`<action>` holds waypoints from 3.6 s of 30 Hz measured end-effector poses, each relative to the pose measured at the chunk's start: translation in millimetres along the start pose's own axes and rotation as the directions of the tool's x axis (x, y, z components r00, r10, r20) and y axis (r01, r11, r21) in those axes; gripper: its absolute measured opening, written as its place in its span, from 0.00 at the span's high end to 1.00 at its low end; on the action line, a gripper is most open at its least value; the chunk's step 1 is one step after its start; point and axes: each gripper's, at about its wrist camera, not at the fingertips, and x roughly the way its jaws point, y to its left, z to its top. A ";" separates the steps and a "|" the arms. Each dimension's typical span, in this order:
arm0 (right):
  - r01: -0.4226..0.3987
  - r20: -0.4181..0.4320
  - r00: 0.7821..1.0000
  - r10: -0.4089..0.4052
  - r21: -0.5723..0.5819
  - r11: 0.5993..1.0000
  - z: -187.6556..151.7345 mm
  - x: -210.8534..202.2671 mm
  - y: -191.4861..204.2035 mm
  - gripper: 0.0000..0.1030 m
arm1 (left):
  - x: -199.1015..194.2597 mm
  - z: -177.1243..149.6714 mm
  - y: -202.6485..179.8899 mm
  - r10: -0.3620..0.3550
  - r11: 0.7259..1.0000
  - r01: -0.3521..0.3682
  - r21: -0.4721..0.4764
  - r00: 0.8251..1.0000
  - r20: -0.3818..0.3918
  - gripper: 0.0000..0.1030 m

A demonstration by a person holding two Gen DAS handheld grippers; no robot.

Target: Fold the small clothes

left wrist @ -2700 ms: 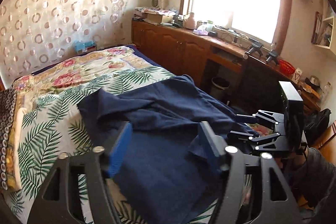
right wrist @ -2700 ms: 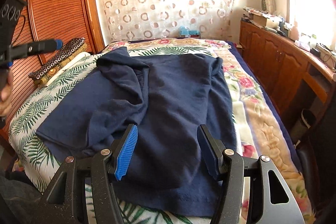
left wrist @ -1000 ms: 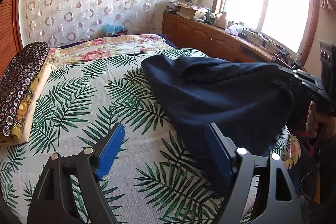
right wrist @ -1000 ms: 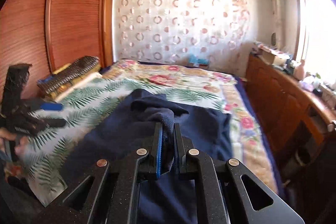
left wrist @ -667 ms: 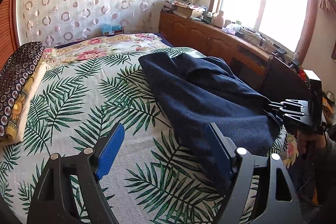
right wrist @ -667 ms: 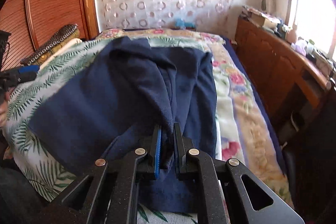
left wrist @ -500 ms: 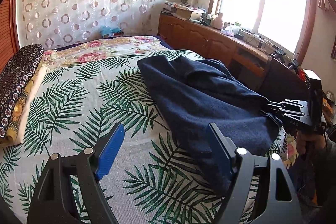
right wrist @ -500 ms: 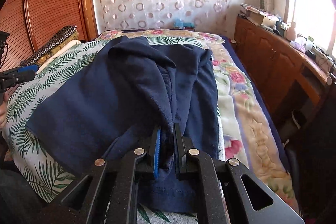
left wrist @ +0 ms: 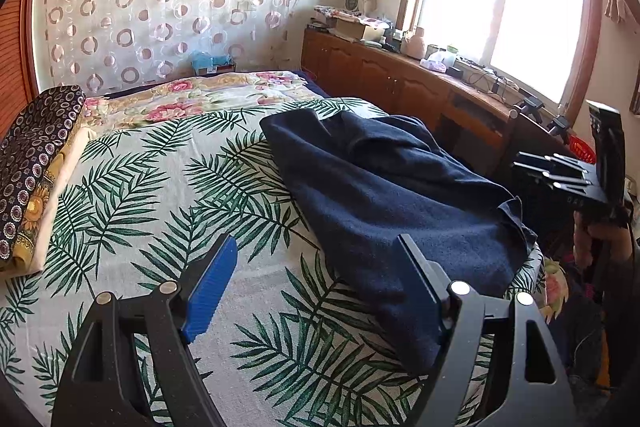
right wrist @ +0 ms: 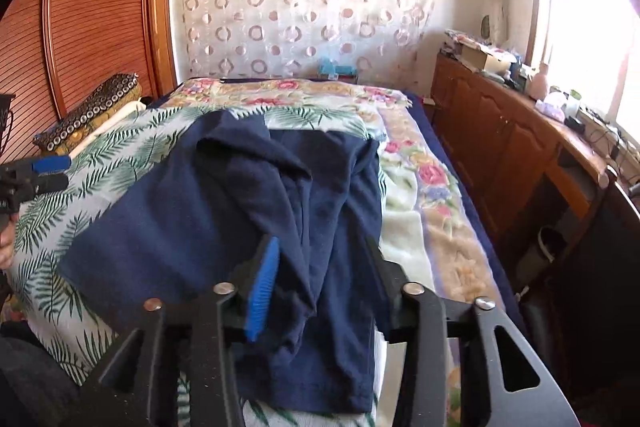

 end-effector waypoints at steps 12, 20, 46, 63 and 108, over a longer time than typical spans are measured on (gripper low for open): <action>-0.129 -0.031 0.992 0.126 -0.114 0.985 74.3 68.0 59.6 0.55 | 0.7 -3.1 2.8 0.002 1.000 -0.002 -0.013 1.000 0.000 0.22; -0.189 -0.103 0.979 0.175 -0.147 0.971 94.0 123.2 83.3 0.55 | 2.2 -6.7 4.2 0.000 1.000 -0.001 -0.016 1.000 -0.009 0.22; -0.124 -0.088 0.989 0.122 -0.019 0.992 141.0 130.8 -21.0 0.92 | 6.0 -11.9 -0.2 -0.024 1.000 0.023 -0.009 0.999 -0.027 0.22; 0.015 -0.090 0.996 -0.015 -0.001 1.000 108.4 116.1 -13.2 0.84 | 8.5 -14.7 -1.0 -0.029 1.000 0.028 -0.011 0.999 -0.033 0.22; 0.032 -0.169 0.985 -0.023 0.053 0.998 -38.5 -12.7 -28.1 0.59 | 28.4 -21.1 -35.0 -0.044 0.996 0.052 0.066 0.992 -0.117 0.22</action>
